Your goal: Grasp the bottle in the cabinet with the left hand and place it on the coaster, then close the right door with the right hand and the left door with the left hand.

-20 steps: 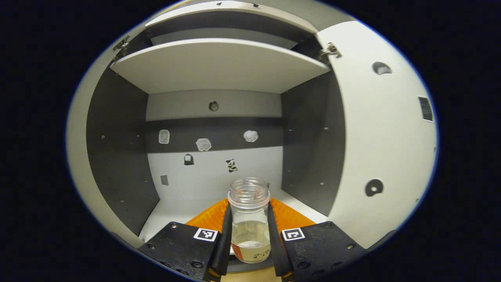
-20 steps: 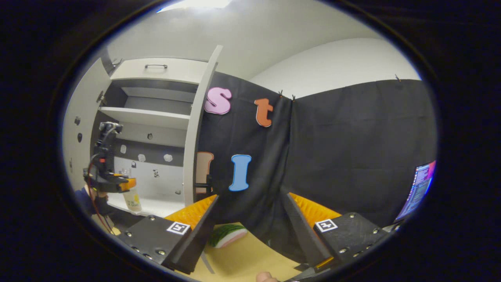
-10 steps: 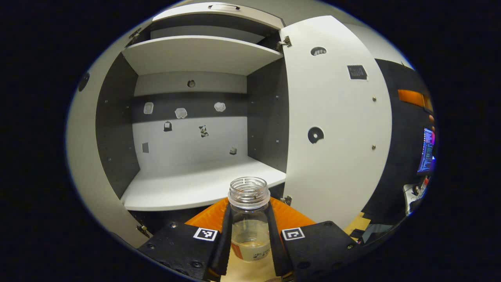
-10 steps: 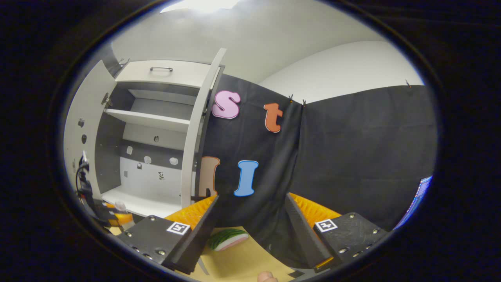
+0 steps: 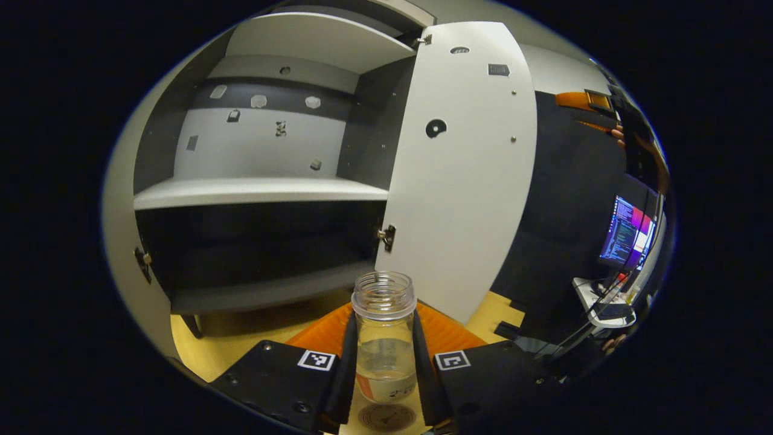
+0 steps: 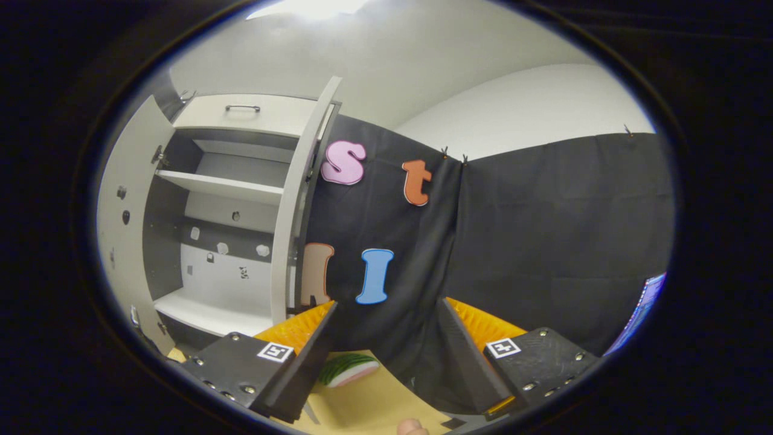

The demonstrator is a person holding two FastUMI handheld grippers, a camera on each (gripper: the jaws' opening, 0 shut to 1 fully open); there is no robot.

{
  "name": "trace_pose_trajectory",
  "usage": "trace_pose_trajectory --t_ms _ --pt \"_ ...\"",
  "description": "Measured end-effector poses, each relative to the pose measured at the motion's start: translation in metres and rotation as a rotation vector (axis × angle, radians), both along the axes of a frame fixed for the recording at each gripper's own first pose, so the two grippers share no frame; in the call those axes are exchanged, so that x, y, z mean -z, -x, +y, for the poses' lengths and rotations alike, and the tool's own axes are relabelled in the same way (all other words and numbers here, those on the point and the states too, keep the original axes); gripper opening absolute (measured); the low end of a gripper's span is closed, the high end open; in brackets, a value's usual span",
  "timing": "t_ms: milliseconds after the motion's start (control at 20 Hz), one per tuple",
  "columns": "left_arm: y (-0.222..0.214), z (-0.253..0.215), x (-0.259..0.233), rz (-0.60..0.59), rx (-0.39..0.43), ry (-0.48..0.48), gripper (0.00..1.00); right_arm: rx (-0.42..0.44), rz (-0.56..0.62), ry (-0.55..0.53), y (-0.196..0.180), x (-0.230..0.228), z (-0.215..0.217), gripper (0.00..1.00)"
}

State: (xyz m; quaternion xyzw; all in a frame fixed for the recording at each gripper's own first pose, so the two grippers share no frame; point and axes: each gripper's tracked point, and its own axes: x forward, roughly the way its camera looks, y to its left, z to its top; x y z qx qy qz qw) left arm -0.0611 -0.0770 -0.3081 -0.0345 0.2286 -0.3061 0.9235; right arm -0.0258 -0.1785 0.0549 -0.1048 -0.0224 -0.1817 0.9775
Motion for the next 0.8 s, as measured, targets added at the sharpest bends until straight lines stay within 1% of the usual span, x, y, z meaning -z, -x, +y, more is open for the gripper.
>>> trace_pose_trajectory --t_ms 50,100,150,200,300,350,400,500,600,650,700,750,800 --pt "0.006 0.000 0.008 0.005 0.004 -0.005 0.48 -0.001 -0.001 0.003 -0.001 0.000 0.000 1.00" --pt "0.011 -0.001 0.016 0.004 0.012 -0.007 0.46 0.000 -0.001 0.006 -0.001 -0.001 0.001 1.00" --pt "0.016 -0.002 0.024 0.012 0.018 -0.011 0.46 -0.001 0.000 0.009 -0.001 0.000 0.000 1.00" --pt "0.021 -0.002 0.036 0.028 0.023 -0.023 0.48 -0.001 0.000 0.011 -0.001 0.001 -0.001 1.00" --pt "0.032 0.001 0.055 0.059 0.027 -0.056 0.49 -0.003 0.000 0.014 -0.002 0.002 -0.001 1.00" --pt "0.037 0.002 0.063 0.074 0.026 -0.065 0.46 -0.005 0.001 0.018 -0.003 0.001 0.000 1.00" --pt "0.040 0.003 0.070 0.087 0.024 -0.068 0.46 -0.006 0.003 0.023 -0.003 0.002 0.000 1.00" --pt "0.042 0.001 0.079 0.088 0.033 -0.064 0.46 -0.008 0.009 0.030 -0.005 0.005 -0.001 1.00" --pt "0.045 0.005 0.092 0.105 0.035 -0.086 0.46 -0.011 0.015 0.031 -0.008 0.006 -0.001 1.00" --pt "0.044 0.007 0.095 0.105 0.034 -0.097 0.49 -0.012 0.015 0.031 -0.008 0.006 0.000 1.00" --pt "0.044 0.007 0.098 0.101 0.032 -0.098 0.46 -0.013 0.014 0.033 -0.008 0.006 0.000 1.00" --pt "0.045 0.007 0.098 0.097 0.034 -0.096 0.47 -0.013 0.015 0.037 -0.009 0.006 0.000 1.00" --pt "0.044 0.006 0.096 0.078 0.032 -0.088 0.50 -0.013 0.019 0.041 -0.009 0.007 -0.001 1.00"
